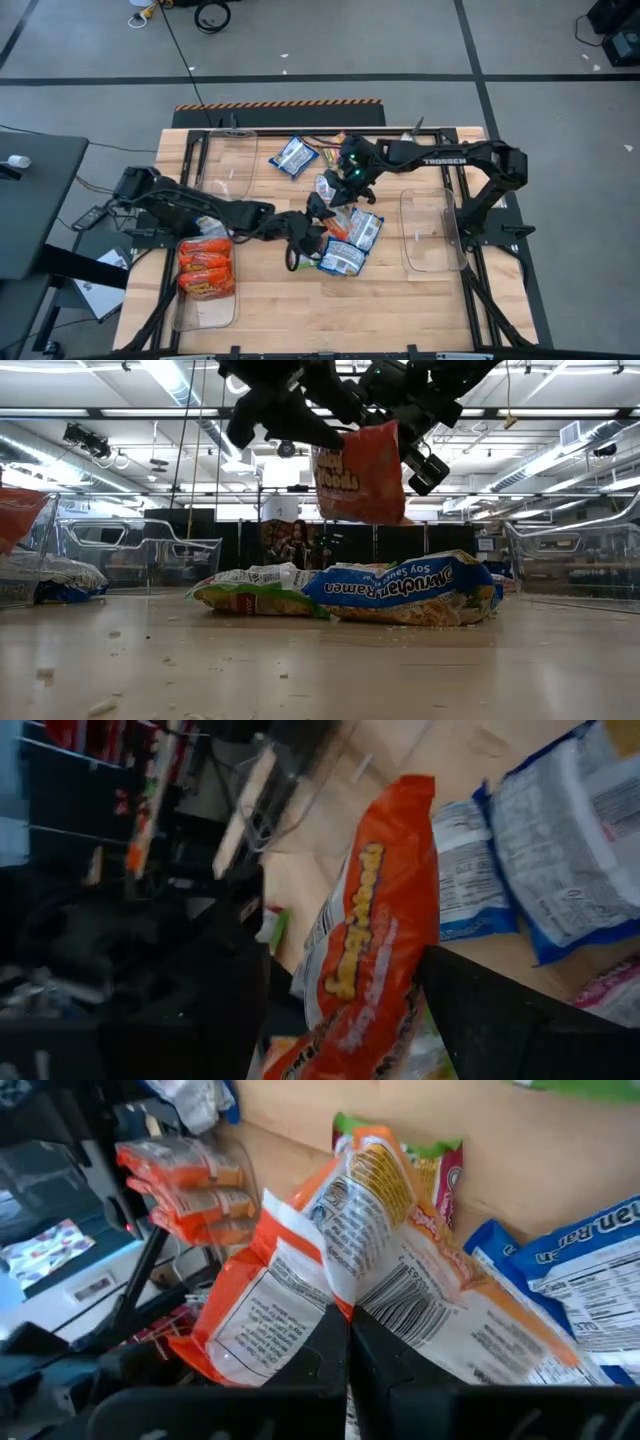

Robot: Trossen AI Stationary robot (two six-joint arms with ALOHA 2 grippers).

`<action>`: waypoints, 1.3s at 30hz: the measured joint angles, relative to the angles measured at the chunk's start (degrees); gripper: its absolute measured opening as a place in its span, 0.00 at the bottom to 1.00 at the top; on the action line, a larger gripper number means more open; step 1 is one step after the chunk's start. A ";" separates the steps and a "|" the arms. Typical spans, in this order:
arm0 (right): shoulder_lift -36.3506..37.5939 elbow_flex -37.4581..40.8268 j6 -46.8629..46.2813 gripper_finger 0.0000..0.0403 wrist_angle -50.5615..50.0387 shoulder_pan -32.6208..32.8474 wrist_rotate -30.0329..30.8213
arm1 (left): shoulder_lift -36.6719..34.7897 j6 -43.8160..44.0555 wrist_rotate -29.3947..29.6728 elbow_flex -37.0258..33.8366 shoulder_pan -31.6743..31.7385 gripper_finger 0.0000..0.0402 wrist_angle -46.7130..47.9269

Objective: Sort Maruchan noodles
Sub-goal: Put the orange noodle pack into the bottom left transparent bin

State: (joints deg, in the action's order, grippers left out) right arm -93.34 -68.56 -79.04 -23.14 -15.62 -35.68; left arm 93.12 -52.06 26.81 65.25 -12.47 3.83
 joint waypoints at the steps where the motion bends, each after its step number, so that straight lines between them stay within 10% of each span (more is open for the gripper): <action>1: -0.33 0.00 -0.25 0.01 0.30 0.42 0.00 | 0.54 0.42 -1.18 0.04 0.24 0.65 -0.09; 13: -0.41 0.07 1.47 0.03 8.32 2.37 2.57 | 1.34 1.93 -1.03 0.11 0.67 0.42 4.51; 22: 3.49 0.01 5.88 0.25 12.99 2.46 7.92 | 0.65 10.61 5.23 4.48 -2.99 0.24 14.03; 32: 21.41 -0.13 20.38 0.37 8.71 0.86 17.87 | -0.28 60.26 -7.35 31.46 -12.13 0.23 60.99; 39: 29.76 -0.11 29.62 0.37 -1.89 6.00 31.20 | -3.40 95.93 -4.03 33.24 -33.56 0.23 69.16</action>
State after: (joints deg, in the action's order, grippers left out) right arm -63.57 -68.66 -49.42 -25.03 -9.62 -4.49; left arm 89.72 43.87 22.77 98.50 -46.04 72.99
